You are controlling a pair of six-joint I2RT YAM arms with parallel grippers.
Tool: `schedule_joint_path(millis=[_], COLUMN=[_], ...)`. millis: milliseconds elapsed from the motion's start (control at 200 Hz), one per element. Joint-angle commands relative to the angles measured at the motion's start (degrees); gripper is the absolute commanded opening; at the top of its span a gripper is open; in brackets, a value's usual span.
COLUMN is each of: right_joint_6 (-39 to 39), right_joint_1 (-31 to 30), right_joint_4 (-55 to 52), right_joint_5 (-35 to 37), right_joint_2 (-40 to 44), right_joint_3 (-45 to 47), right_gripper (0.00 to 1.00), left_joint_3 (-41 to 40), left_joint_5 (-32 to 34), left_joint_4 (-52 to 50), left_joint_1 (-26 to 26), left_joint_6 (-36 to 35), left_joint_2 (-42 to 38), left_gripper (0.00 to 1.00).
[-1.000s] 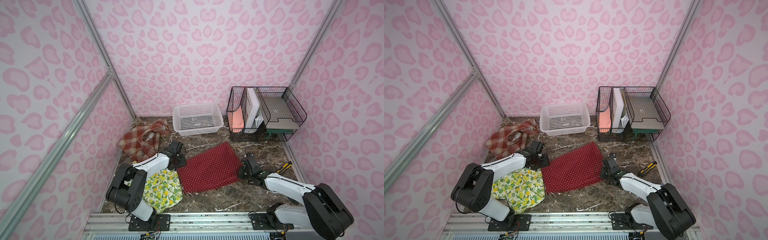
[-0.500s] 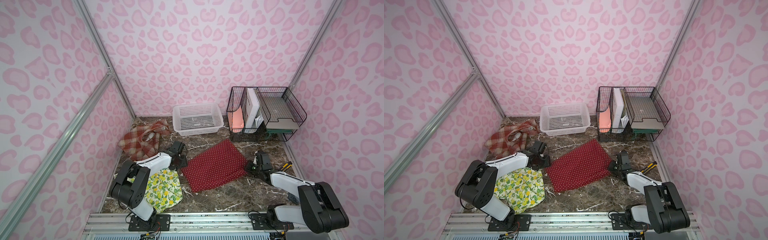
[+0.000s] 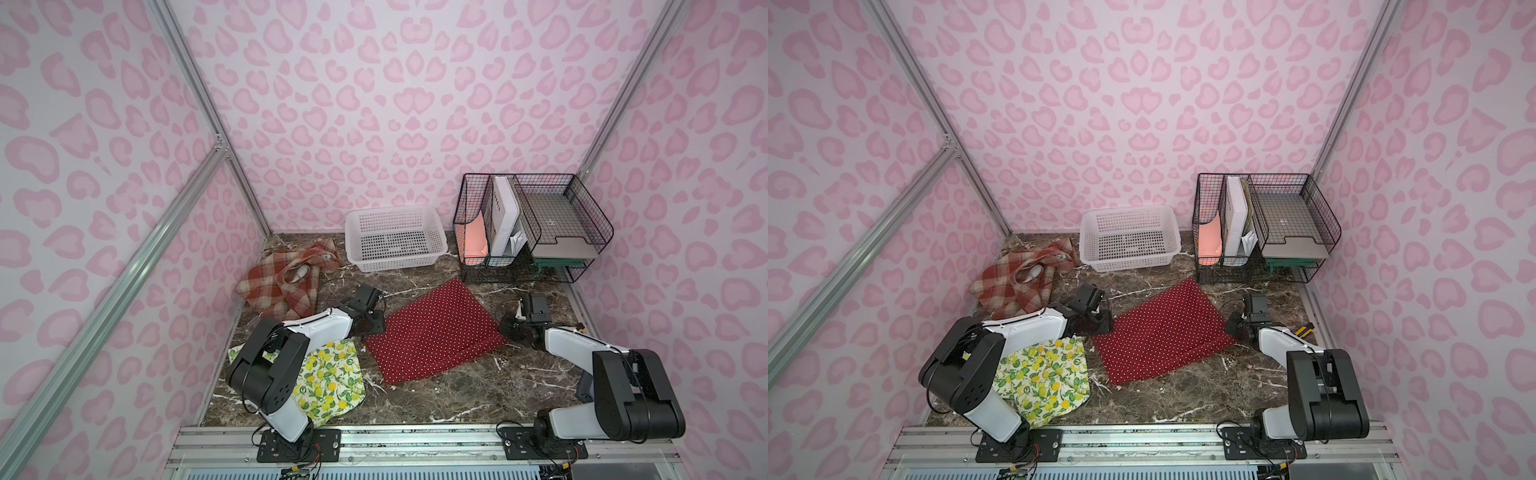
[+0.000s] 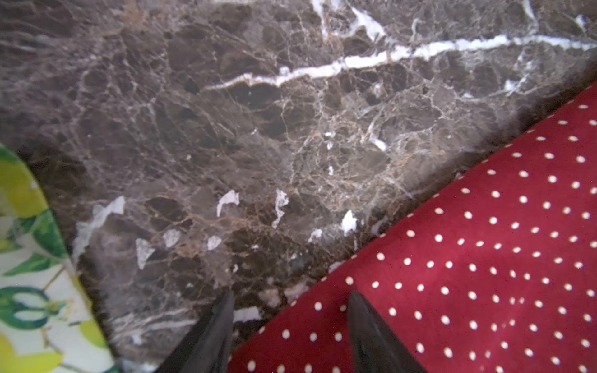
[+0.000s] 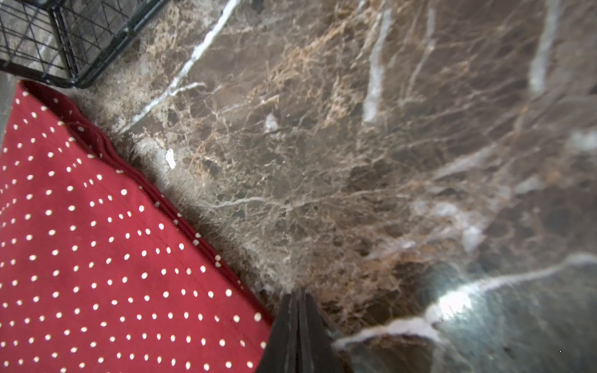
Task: Roll up the skirts
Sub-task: Adjust the skirt at the center of the board.
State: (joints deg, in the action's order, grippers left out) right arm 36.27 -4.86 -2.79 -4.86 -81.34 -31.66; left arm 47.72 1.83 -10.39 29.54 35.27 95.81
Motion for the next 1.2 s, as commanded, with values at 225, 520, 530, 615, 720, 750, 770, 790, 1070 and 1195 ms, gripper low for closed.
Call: schedule_joint_path(millis=[225,520,530,615,720,750,770,790,1070,1195], right_joint_6=[-2.5,-1.7,-1.4,1.0,3.4,3.8,3.9,3.9,0.6,-0.6], right_joint_1=[-0.1,-3.3,-3.7,-7.5,-10.3,-10.5,-10.6,-10.7,-6.3,-5.3], right_joint_4=[-1.2,-5.5,-5.6,-6.4,-6.2,-5.7,-5.3,-5.0,-2.6,-2.6], right_joint_5=[0.3,2.5,2.7,4.0,4.5,4.5,4.4,4.4,3.2,3.1], right_joint_2=[-1.3,5.4,5.9,9.4,12.0,12.3,12.2,11.9,4.7,0.9], right_joint_3=[-2.0,-2.3,-2.0,1.1,5.1,6.1,6.6,7.0,5.1,2.1], right_gripper=[0.20,0.42,0.42,0.46,0.47,0.48,0.48,0.47,0.45,0.44], left_joint_3=[-4.1,0.6,0.6,0.7,-0.3,-0.8,-1.1,-1.3,-4.5,-5.4], left_joint_5=[-7.5,-5.0,-4.8,-2.4,-2.4,-3.3,-3.8,-4.4,-1.9,-3.7], left_joint_4=[-9.5,-12.0,-12.2,-14.0,-14.2,-13.7,-13.4,-13.1,-16.6,-15.9], left_joint_1=[4.5,11.4,11.4,11.5,11.6,11.7,11.8,12.0,12.5,12.5], left_joint_6=[1.3,5.8,5.9,7.1,8.5,8.9,9.0,9.0,6.1,5.6], left_joint_2=[-1.6,-1.5,-1.6,-2.4,-4.2,-4.6,-5.0,-5.2,-11.7,-11.4], left_gripper=[0.57,0.59,0.59,0.61,0.63,0.63,0.63,0.64,0.74,0.75])
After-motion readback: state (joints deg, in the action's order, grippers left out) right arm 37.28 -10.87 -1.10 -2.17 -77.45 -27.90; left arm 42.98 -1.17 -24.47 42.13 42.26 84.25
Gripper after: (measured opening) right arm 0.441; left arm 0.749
